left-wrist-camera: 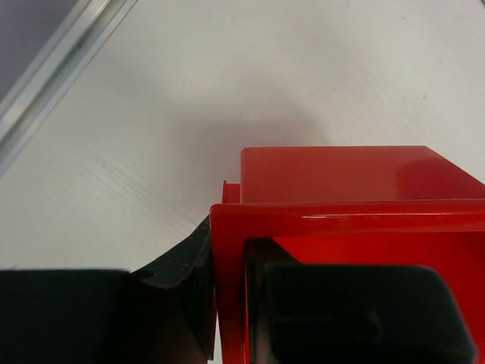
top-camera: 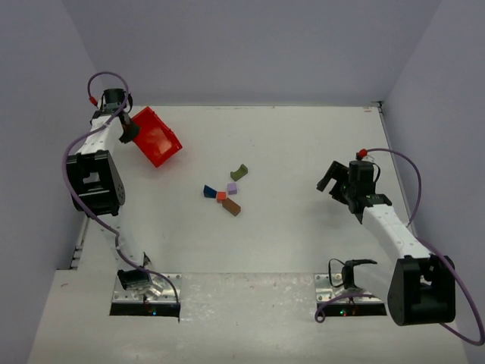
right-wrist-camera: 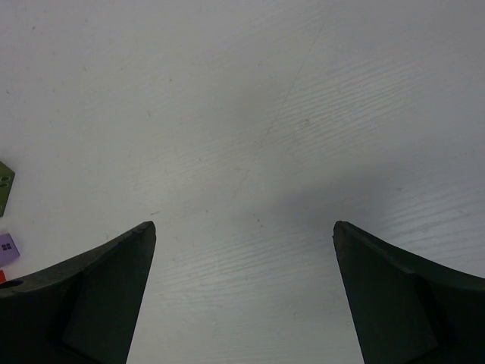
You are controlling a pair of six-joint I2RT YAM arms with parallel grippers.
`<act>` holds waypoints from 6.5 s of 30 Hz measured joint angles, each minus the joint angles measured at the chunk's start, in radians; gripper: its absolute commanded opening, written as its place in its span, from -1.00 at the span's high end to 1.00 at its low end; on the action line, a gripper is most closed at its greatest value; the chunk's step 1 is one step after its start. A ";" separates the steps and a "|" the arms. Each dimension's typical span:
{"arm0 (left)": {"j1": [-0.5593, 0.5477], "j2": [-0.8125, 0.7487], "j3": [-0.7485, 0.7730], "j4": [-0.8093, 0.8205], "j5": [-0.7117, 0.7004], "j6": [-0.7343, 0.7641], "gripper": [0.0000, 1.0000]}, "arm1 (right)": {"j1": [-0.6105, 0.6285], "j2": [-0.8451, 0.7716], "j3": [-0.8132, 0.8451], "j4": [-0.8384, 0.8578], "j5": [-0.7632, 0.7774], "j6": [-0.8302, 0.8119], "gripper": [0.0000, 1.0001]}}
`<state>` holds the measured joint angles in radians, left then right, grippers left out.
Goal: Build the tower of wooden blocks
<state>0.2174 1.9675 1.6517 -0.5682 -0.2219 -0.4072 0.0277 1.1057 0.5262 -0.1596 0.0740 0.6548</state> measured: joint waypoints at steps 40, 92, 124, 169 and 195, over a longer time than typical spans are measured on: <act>-0.223 -0.837 -0.946 0.643 0.504 -0.167 -1.00 | 0.447 0.146 0.169 0.172 -0.124 -0.354 -0.95; -0.637 -0.531 -0.799 0.700 0.617 0.168 -1.00 | 0.538 0.738 0.805 -0.078 -0.177 -0.464 1.00; -0.860 -0.512 -0.789 0.661 0.610 0.407 0.10 | 0.538 0.464 0.738 -0.404 -0.231 -0.463 1.00; -0.499 -0.300 -1.016 1.435 1.030 -0.450 1.00 | 0.517 0.022 0.370 0.074 -0.140 -0.231 -0.97; -0.499 -0.469 -1.174 1.851 1.101 -0.742 1.00 | 0.509 0.283 -0.001 1.328 -0.498 0.400 -0.72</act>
<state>-0.2813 1.4982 0.4776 1.2823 0.8792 -1.1494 0.5368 1.3885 0.5250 1.1686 -0.4241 1.0547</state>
